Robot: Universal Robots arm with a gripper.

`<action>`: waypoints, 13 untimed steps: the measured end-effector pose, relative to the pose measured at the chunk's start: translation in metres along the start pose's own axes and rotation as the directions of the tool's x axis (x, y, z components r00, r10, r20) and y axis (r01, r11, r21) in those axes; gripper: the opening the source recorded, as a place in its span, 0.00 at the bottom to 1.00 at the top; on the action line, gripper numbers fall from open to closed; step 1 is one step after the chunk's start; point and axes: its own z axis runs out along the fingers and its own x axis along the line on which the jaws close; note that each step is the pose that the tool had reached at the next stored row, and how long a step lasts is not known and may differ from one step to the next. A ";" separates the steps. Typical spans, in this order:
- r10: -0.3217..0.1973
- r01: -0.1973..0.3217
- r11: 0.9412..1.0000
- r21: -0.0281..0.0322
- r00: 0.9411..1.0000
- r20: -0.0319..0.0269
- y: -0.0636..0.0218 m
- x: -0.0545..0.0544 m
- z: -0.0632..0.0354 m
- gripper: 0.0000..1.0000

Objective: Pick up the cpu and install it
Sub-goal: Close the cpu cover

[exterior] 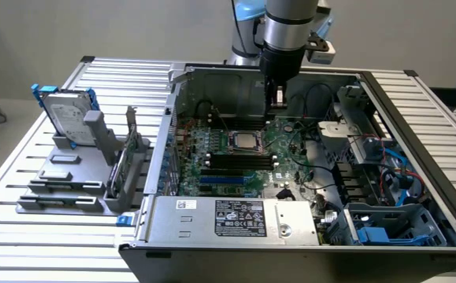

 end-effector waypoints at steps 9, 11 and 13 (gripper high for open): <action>-0.005 0.005 1.000 0.000 1.000 0.000 0.0374 0.000 0.0010 0.11; -0.007 0.007 1.000 0.000 1.000 0.000 0.0445 0.000 0.0015 0.11; -0.011 0.011 1.000 0.001 1.000 0.000 0.0495 0.000 0.0036 0.11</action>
